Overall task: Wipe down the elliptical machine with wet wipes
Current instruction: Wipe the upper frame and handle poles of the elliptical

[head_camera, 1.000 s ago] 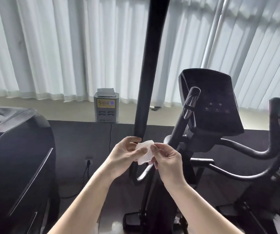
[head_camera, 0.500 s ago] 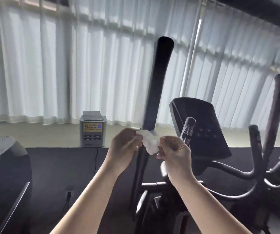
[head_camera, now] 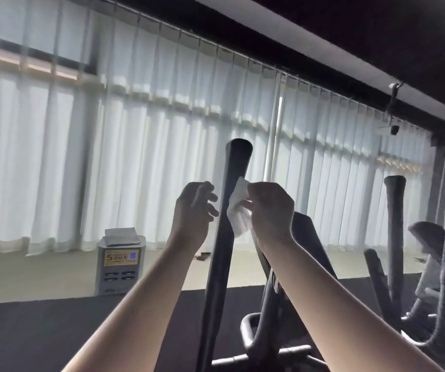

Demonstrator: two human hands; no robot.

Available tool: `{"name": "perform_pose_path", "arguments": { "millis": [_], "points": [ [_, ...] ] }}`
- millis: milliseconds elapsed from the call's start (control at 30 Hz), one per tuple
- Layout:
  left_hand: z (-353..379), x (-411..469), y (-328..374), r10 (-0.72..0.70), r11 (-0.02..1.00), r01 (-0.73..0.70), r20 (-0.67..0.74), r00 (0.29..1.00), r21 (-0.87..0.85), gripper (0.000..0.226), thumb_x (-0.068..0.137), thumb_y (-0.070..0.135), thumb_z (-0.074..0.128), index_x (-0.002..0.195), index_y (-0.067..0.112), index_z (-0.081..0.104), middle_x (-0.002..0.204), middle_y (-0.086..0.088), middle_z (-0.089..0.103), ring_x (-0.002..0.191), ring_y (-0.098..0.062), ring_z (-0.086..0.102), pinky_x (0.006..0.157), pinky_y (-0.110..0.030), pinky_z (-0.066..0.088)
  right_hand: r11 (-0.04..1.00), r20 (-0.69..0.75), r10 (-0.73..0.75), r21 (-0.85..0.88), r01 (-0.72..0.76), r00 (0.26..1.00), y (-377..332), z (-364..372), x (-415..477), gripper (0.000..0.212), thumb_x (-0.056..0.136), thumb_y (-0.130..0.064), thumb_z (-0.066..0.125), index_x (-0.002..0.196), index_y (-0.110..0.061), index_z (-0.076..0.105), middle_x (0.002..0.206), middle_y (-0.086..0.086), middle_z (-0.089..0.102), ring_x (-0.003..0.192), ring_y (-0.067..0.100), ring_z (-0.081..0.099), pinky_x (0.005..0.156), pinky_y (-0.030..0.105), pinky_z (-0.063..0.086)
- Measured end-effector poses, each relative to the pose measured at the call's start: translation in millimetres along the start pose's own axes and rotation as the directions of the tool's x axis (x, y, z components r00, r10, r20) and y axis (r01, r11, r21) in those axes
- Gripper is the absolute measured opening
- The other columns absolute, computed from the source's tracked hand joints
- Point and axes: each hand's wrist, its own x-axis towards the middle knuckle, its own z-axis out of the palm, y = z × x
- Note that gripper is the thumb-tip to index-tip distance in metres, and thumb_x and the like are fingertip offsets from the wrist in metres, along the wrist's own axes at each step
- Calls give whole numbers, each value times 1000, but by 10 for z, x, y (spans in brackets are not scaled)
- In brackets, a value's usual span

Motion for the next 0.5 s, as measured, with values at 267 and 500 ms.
{"name": "perform_pose_path", "arguments": {
  "millis": [267,500],
  "points": [
    [35,-163,118,34,904,-106,177,984,414,36,73,58,79,90,33,60,96,18,65,78,1,63,66,-26,47,984,-12,-49,-171,46,999,0,54,100,11,85,-12,64,79,-8,72,84,0,74,76,8,71,60,16,50],
    [0,-150,114,176,787,-290,252,951,544,6,91,24,62,87,29,63,91,14,66,84,-5,63,78,-39,55,1000,35,15,21,-16,999,-136,-7,125,17,85,5,56,83,3,72,82,17,73,73,28,75,61,32,62]
  ]
}}
